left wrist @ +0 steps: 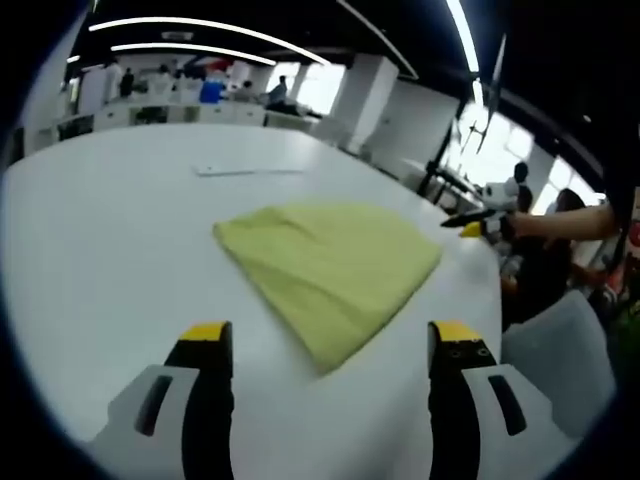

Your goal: Fold the garment on the visible template until the final outline fits inside the template.

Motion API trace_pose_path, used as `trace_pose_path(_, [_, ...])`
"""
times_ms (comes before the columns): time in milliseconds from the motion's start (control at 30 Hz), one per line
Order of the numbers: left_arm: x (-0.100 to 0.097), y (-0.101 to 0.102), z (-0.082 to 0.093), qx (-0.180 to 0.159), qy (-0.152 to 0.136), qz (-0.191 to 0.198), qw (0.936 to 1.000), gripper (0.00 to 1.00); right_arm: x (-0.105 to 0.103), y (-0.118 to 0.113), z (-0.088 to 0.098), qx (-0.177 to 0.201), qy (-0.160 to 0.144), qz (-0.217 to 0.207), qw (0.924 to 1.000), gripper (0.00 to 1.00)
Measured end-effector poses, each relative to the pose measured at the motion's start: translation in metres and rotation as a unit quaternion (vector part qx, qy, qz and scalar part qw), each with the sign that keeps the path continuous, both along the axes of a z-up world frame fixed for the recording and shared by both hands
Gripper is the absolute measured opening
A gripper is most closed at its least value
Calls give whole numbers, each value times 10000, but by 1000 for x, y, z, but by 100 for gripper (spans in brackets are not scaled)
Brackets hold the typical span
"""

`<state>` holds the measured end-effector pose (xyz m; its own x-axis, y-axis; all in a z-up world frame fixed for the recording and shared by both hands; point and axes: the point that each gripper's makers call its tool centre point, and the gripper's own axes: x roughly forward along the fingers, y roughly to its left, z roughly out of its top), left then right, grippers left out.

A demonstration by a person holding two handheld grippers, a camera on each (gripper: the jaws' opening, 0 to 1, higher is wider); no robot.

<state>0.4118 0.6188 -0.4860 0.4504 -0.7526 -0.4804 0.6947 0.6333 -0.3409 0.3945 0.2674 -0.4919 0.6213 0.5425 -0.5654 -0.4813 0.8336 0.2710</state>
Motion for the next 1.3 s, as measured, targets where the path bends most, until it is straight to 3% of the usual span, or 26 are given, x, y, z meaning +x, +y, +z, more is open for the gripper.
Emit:
trace_pose_path(167, [-6,-4,-9,-97,197,-59,9997,65,-6,9,-8,38,51,110,9999,56])
trace_pose_path(233, [-7,-6,-10,-96,212,-85,9997,60,-8,12,-11,62,95,177,9998,48])
trace_pose_path(467, [-7,-8,-17,-43,240,-156,9996,46,-12,17,-20,91,238,255,9994,36])
trace_pose_path(667, [-6,-9,-22,-2,298,-173,9994,37,-12,15,-28,-118,283,388,9988,32])
trace_pose_path(1300, [-7,-8,-35,36,495,-224,9985,14,-8,23,-37,-268,189,695,9970,11])
